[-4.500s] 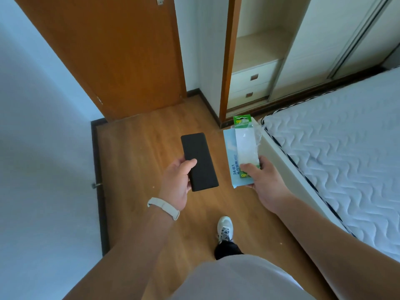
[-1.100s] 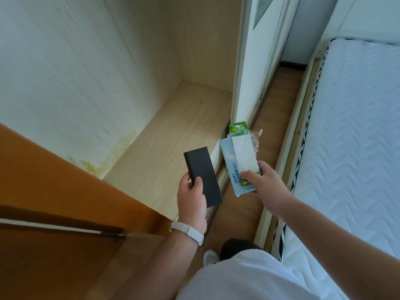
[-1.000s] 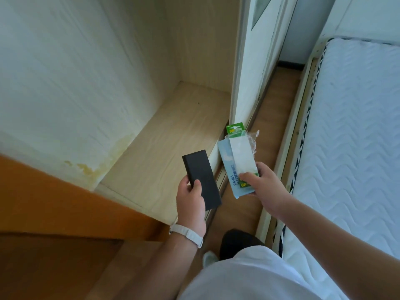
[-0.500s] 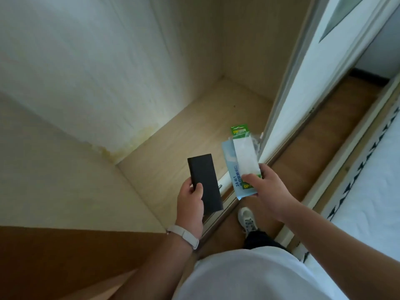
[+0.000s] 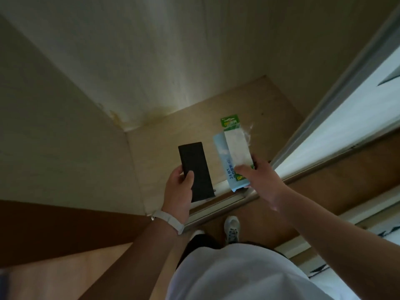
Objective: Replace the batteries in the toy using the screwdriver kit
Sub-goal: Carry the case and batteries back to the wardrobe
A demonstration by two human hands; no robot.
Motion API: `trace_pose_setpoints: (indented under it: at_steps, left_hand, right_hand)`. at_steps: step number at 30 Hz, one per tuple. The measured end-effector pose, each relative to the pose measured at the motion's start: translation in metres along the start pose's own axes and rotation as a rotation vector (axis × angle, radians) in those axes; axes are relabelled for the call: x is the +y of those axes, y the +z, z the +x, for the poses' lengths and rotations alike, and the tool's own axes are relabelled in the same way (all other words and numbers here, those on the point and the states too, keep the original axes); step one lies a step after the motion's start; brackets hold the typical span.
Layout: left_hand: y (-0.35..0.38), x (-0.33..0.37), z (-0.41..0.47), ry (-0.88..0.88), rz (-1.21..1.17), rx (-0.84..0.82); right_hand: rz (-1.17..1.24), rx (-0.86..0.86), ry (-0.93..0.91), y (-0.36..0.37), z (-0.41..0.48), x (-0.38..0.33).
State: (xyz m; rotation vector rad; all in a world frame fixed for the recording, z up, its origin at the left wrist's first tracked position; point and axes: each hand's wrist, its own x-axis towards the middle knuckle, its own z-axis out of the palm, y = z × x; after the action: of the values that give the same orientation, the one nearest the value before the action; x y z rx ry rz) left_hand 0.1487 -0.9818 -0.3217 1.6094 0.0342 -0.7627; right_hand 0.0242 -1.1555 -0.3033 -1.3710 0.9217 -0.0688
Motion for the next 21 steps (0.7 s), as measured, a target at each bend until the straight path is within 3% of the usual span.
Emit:
trace_pose_setpoints:
  at_steps: [12,21]
  left_hand:
    - [-0.022,-0.057,0.042,-0.096,-0.123,0.129]
    - [-0.049,-0.109,0.118,-0.155,-0.077,0.278]
  right_hand:
    - [-0.044,-0.139,0.047,0.035,0.077,0.037]
    - [-0.094,-0.162,0.072,0.074,0.157,0.082]
